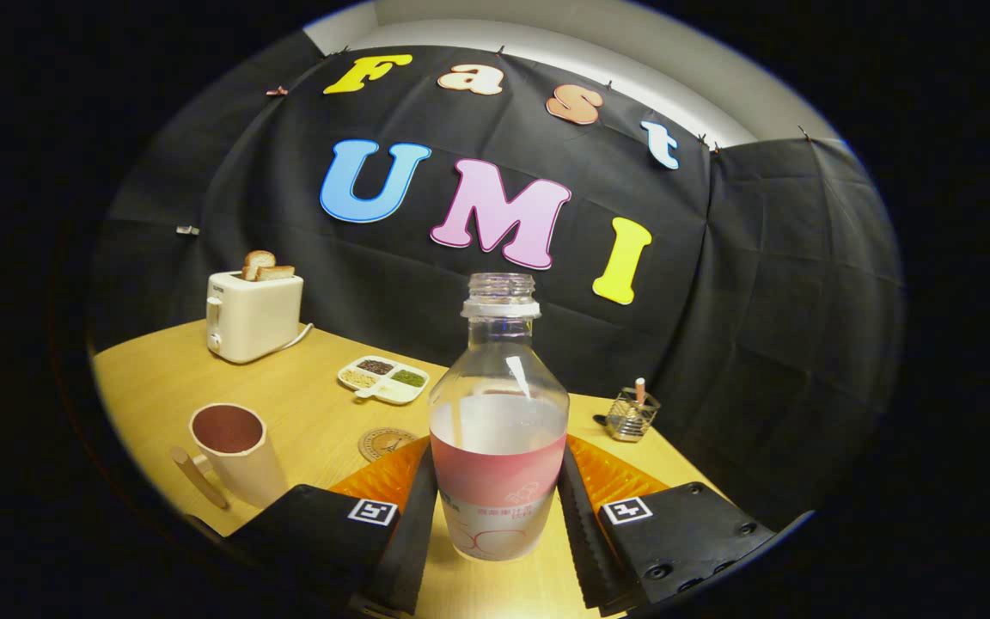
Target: Take the bottle from table, then pour the juice into the cup, finally place the bottle on the coaster
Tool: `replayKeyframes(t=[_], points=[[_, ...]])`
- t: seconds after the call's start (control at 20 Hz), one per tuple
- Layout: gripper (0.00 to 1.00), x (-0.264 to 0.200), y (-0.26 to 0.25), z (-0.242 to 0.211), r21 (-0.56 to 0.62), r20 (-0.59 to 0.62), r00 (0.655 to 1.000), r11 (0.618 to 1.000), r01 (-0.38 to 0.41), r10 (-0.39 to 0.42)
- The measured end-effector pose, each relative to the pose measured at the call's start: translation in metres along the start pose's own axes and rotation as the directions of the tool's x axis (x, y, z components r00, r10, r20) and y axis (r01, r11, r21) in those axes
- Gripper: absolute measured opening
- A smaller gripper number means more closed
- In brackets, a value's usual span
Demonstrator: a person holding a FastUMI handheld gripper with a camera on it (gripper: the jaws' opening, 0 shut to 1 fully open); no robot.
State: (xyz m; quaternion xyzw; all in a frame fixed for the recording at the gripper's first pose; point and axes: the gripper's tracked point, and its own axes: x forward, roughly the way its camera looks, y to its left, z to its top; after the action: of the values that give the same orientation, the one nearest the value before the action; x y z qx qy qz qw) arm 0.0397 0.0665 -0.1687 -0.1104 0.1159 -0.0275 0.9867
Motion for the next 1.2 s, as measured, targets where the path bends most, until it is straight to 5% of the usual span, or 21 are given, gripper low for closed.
replayKeyframes(t=[0.4, 0.7, 1.2], points=[[0.71, -0.006, -0.001, 0.057, -0.284, 0.054, 0.998, 0.958, 0.044, -0.029], [0.71, -0.015, 0.031, 0.07, -0.531, 0.128, 0.992, 0.844, 0.072, -0.005], [0.7, -0.021, 0.088, 0.049, -0.774, 0.126, 0.989, 0.631, 0.053, 0.071]])
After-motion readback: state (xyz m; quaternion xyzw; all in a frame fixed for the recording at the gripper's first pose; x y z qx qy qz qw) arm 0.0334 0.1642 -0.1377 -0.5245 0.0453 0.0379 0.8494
